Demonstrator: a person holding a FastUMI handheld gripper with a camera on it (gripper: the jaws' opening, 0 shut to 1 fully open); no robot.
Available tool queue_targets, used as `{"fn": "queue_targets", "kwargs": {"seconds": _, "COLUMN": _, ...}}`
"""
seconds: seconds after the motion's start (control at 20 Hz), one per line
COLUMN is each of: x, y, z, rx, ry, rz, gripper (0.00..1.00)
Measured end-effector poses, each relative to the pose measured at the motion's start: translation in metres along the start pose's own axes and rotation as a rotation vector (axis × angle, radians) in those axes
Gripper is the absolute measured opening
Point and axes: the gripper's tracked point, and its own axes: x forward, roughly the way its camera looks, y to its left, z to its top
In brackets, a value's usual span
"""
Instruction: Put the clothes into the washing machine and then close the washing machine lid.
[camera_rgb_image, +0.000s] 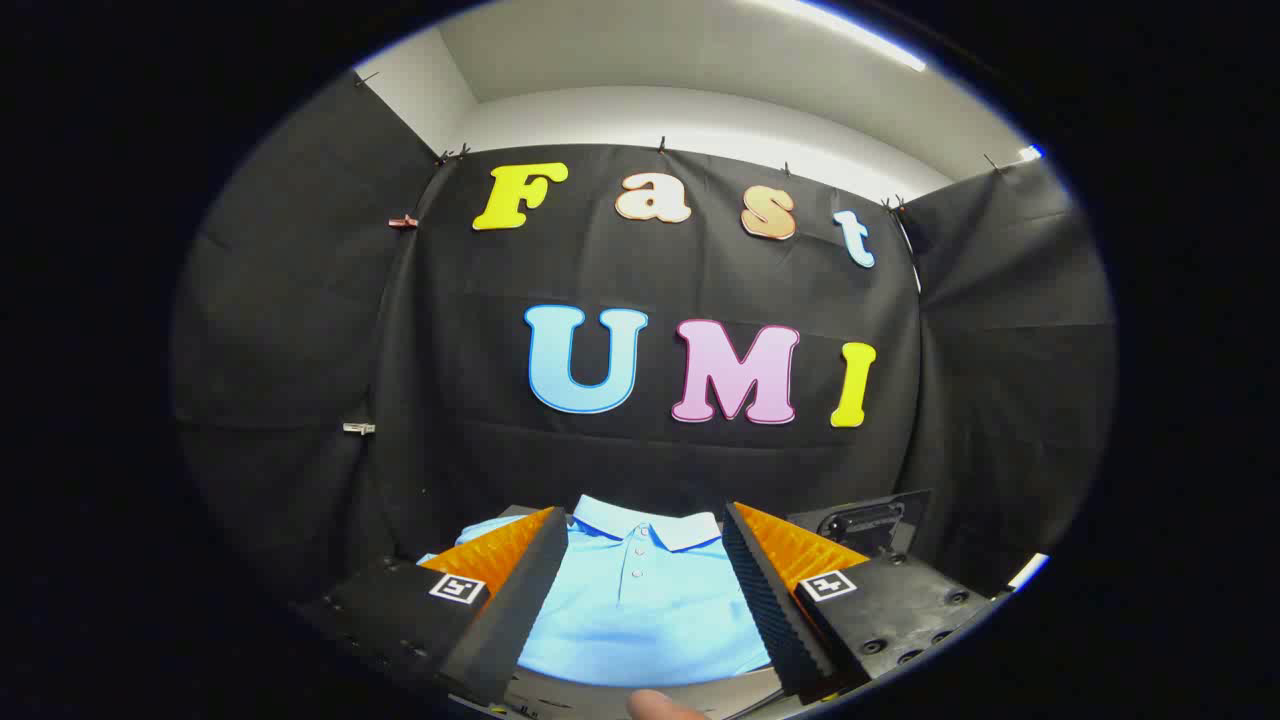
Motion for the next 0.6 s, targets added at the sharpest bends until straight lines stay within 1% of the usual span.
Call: {"fn": "queue_targets", "kwargs": {"seconds": 0.6, "x": 0.012, "y": -0.009, "z": -0.003, "rx": 0.006, "ry": 0.013, "rz": -0.004, "gripper": 0.98}}
